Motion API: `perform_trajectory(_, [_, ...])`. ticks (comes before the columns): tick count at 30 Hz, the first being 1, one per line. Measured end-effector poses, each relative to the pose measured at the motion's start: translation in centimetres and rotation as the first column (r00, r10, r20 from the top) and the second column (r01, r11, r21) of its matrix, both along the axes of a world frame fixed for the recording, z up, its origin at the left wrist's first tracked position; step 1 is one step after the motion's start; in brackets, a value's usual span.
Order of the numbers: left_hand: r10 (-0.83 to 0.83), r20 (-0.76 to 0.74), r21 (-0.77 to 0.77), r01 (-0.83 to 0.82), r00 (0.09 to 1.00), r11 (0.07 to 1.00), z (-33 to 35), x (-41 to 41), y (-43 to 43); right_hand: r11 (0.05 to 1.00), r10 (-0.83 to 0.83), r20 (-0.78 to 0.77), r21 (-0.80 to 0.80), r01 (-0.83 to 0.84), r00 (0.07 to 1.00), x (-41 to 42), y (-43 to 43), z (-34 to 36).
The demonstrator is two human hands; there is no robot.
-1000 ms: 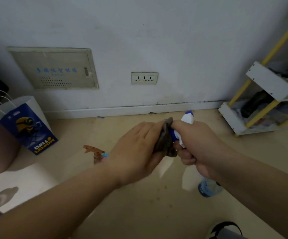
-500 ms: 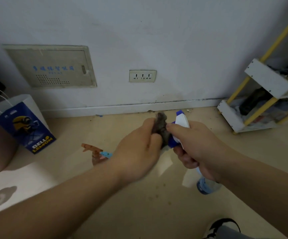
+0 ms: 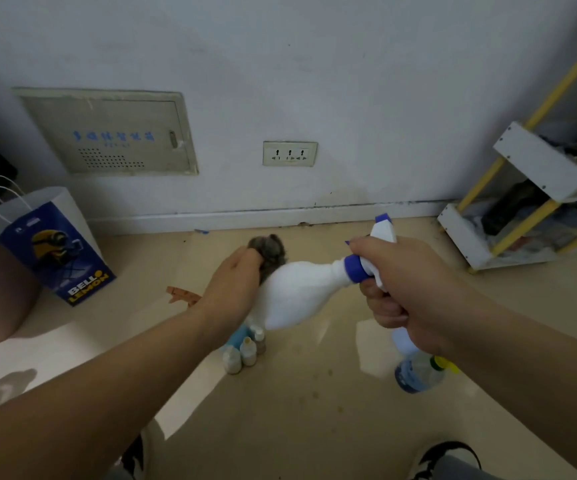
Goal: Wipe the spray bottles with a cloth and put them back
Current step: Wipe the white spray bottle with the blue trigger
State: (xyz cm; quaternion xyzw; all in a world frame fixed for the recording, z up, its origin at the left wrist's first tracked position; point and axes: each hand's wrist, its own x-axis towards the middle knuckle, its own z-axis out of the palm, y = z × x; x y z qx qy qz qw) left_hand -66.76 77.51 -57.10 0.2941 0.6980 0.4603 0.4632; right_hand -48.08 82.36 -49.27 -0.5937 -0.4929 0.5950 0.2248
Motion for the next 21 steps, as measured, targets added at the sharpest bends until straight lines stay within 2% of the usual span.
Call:
perform_trajectory(2, [0.117,0.135,-0.127,-0.1,0.984,0.987,-0.3,0.2,0.0,1.0,-0.014,0.006,0.006,0.014,1.0,0.4,0.3,-0.2])
perform_trajectory(3, [0.099,0.104,-0.119,-0.087,0.99,0.989,-0.4,0.5,-0.1,1.0,-0.021,0.013,0.001,0.021,1.0,0.5,0.5,-0.4])
perform_trajectory(4, [0.052,0.023,-0.061,-0.05,0.998,0.997,-0.3,1.0,-0.4,1.0,-0.026,0.019,-0.007,0.026,0.999,0.5,0.6,-0.6])
perform_trajectory(5, [-0.016,-0.112,0.038,0.021,0.994,0.999,-0.1,1.8,-1.0,0.999,-0.03,0.021,-0.021,0.031,0.999,0.5,0.6,-0.8])
perform_trajectory(6, [-0.089,-0.299,0.144,0.137,0.95,0.98,0.0,2.7,-1.7,0.999,-0.035,0.013,-0.036,0.035,0.999,0.5,0.7,-1.1])
perform_trajectory(8, [-0.154,-0.641,0.285,0.42,0.752,0.862,0.5,4.3,-2.9,0.998,-0.039,-0.018,-0.057,0.038,0.999,0.4,0.6,-1.3])
perform_trajectory(9, [-0.168,-0.727,0.293,0.522,0.666,0.801,0.6,4.4,-3.2,0.998,-0.039,-0.031,-0.059,0.037,0.999,0.3,0.5,-1.3])
perform_trajectory(10, [-0.183,-0.751,0.302,0.577,0.634,0.759,0.3,3.9,-3.0,0.998,-0.035,-0.044,-0.06,0.033,0.998,0.2,0.5,-1.2])
perform_trajectory(11, [-0.216,-0.733,0.306,0.596,0.645,0.742,0.0,3.0,-2.6,0.998,-0.031,-0.053,-0.06,0.028,0.998,0.2,0.6,-1.1])
perform_trajectory(13, [-0.255,-0.535,0.333,0.478,0.805,0.813,-0.3,1.4,-2.1,0.998,-0.033,-0.042,-0.05,0.031,0.999,0.3,0.7,-0.9])
perform_trajectory(14, [-0.217,-0.361,0.312,0.337,0.907,0.889,-0.4,1.1,-2.0,0.998,-0.041,-0.028,-0.043,0.04,0.999,0.4,0.9,-1.0])
perform_trajectory(15, [-0.121,-0.13,0.225,0.148,0.984,0.963,-0.6,1.1,-1.8,0.998,-0.052,-0.013,-0.039,0.052,0.999,0.6,1.1,-1.0])
perform_trajectory(16, [0.005,0.14,0.113,-0.021,0.99,0.993,-0.9,1.3,-1.5,0.997,-0.064,-0.003,-0.042,0.064,0.998,0.7,1.3,-1.1])
perform_trajectory(17, [0.122,0.359,-0.008,-0.128,0.925,0.992,-1.1,1.5,-1.3,0.996,-0.073,-0.003,-0.049,0.073,0.997,0.8,1.4,-1.1])
perform_trajectory(18, [0.191,0.491,-0.081,-0.174,0.85,0.981,-1.2,1.6,-1.3,0.996,-0.075,-0.007,-0.056,0.074,0.997,0.8,1.4,-1.1])
perform_trajectory(21, [0.187,0.627,-0.074,-0.181,0.756,0.981,-0.6,0.7,-0.8,0.996,-0.071,-0.023,-0.047,0.07,0.997,0.8,1.2,-0.8])
